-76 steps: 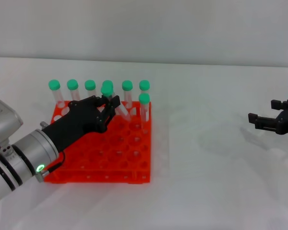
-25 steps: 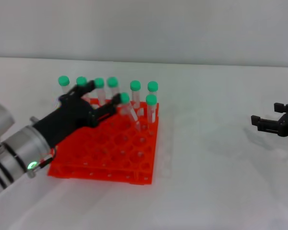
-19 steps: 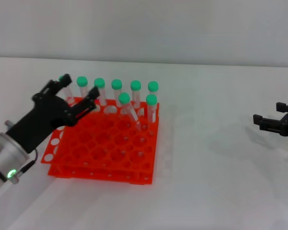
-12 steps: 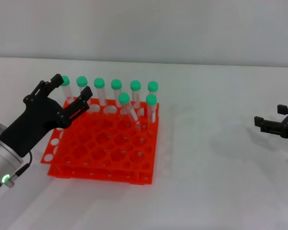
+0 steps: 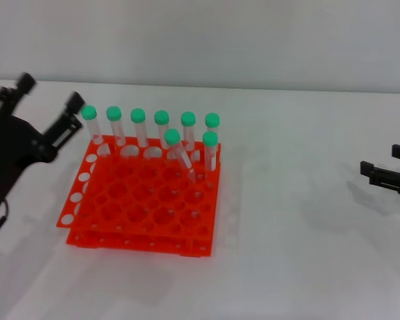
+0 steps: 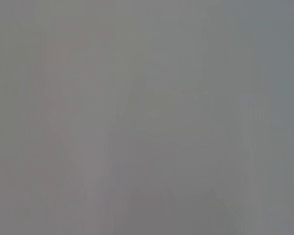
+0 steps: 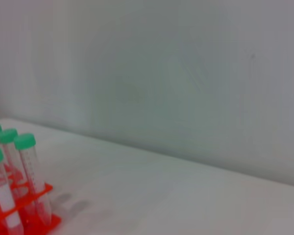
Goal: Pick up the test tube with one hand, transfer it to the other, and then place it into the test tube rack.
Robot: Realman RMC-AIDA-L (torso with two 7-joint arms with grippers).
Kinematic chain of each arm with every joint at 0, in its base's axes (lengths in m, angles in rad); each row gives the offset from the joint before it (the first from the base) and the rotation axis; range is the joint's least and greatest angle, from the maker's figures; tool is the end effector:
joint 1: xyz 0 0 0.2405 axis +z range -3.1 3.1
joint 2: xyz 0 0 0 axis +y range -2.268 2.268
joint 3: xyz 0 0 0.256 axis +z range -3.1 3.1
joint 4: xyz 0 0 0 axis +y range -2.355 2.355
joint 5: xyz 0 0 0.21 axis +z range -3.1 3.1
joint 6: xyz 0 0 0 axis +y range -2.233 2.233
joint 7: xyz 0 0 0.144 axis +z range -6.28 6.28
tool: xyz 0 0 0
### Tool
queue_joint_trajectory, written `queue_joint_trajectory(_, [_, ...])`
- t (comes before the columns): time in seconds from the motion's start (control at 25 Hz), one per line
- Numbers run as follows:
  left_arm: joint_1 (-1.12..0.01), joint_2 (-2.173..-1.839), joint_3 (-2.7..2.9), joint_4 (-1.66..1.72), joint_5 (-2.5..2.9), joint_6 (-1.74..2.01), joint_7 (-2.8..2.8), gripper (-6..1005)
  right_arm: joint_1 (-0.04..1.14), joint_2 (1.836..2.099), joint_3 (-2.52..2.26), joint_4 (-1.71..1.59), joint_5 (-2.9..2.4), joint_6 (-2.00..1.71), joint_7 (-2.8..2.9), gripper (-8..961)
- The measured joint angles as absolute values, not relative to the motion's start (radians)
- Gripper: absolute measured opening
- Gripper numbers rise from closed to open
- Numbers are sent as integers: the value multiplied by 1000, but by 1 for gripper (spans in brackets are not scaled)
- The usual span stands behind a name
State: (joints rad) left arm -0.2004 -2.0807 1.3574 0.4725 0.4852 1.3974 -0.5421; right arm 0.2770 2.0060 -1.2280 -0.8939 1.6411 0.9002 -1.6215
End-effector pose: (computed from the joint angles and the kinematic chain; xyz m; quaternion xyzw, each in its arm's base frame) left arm -0.2949 0.2922 0.0253 -0.7364 -0.1241 -0.4384 0.5001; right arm 0.2993 0.3579 0.0326 -0.8626 0.2891 0.1982 0.3648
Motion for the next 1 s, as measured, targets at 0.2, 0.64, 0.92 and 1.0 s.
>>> queue_joint_trajectory(0.2, [-178,-2083,1358,465,359,1497,-470,873,253,2004,-1178,-852,1740,974,-1733,859])
queue_joint_trajectory(0.64, [-175,-2082,1358,396,142,1592,-431,872,251,2003,-962,-690,1830,1210,-1923,859])
queue_joint_trajectory(0.92, [-173,-2082,1346,371,82,1599,-427,873,229,2003,-893,-617,1855,1281,-2043,860])
queue_joint_trajectory(1.0, [-177,-2081,1345,358,69,1600,-427,873,231,2003,-840,-541,1888,1343,-2132,860])
